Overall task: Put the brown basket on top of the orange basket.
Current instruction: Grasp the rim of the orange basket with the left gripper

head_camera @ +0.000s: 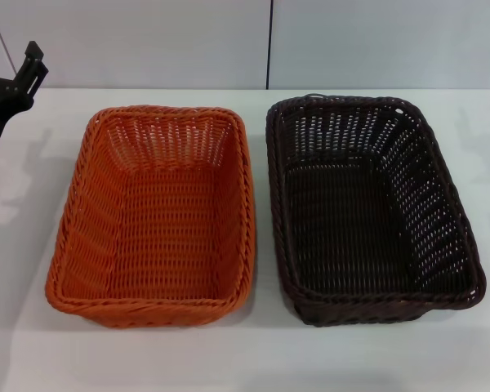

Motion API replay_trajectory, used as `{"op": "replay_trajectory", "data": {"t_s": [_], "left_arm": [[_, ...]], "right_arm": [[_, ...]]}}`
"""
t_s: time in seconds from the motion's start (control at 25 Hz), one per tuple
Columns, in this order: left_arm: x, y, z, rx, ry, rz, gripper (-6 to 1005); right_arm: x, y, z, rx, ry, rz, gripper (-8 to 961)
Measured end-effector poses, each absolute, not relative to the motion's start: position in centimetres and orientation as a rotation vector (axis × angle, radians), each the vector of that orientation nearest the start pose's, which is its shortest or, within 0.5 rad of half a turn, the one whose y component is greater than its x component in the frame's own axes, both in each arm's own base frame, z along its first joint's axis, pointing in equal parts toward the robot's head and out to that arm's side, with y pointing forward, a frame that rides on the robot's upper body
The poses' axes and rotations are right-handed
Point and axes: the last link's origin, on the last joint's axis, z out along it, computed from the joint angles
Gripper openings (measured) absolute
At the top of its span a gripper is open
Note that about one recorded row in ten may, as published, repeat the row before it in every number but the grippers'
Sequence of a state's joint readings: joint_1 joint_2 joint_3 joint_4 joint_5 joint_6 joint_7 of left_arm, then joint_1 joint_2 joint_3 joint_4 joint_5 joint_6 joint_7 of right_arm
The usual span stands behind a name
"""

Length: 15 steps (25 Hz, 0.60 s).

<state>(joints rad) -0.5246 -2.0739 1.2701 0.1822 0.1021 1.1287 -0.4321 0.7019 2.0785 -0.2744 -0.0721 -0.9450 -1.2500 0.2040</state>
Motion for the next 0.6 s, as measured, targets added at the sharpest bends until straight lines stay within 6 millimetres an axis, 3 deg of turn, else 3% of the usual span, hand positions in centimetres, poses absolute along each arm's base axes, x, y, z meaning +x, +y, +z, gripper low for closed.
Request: {"op": "replay_trajectory", "data": {"t_s": [0.6], "left_arm": [[-30.91, 37.73, 3.38, -1.487, -0.585, -0.909, 842]], "right_arm": [[27.69, 40.49, 4.91, -1.415, 0.351, 0.84, 553]]}}
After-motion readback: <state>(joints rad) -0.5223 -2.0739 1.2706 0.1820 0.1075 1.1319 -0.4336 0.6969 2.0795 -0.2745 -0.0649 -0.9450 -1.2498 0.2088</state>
